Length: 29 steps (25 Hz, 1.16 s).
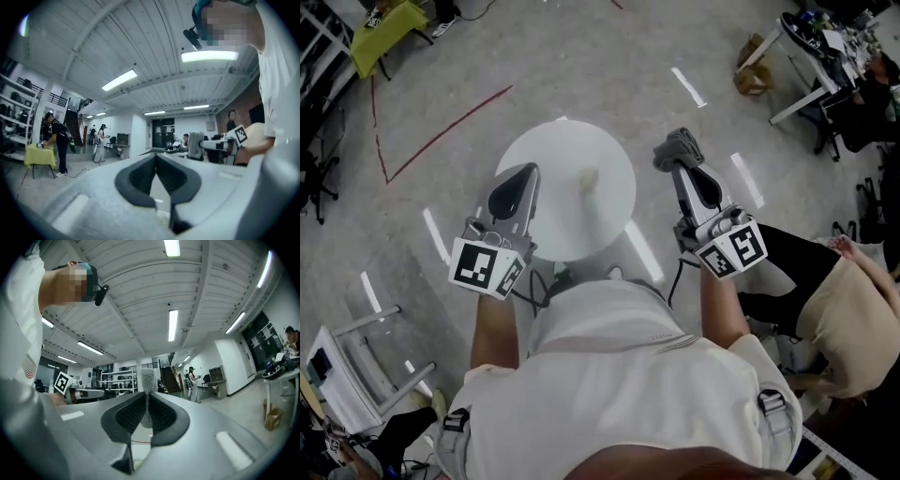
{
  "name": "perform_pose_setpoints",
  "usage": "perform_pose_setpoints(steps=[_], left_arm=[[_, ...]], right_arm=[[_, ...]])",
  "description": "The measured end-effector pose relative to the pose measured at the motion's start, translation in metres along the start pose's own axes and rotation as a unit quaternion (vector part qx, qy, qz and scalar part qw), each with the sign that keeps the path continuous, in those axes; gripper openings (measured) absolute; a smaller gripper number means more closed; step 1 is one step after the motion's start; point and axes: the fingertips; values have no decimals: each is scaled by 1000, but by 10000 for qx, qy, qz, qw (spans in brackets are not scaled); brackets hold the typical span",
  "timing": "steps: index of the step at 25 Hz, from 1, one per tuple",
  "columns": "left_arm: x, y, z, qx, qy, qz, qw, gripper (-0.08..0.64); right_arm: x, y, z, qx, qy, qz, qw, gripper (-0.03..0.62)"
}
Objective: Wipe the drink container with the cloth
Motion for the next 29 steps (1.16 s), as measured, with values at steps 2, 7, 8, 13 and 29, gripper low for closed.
perform_pose_setpoints(steps=[2, 7, 8, 13, 29], left_arm=[[-9, -6, 6, 88, -27, 14, 10000, 2], [-20, -14, 21, 241, -59, -76, 9997, 2], [-20, -16, 24, 259, -73, -113, 9996, 2], [-19, -16, 37, 359, -159, -215, 9990, 2], [-28, -54, 49, 444, -262, -628, 9967, 2]], right_arm=[[-6, 7, 14, -129, -30, -147, 9998, 25], [-4, 26, 38, -418, 11, -249, 9988, 25], [-3, 28, 41, -454, 8, -243, 9987, 25], [-2, 35, 50, -569, -13, -258, 9980, 25], [-22, 46, 51, -497, 132, -250, 9984, 26]])
Point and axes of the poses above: the fingertips, and each gripper's own axes: x forward along the fingers, y to its left, z out of its top, and after that the axes turned 12 degrees about z, right-handed
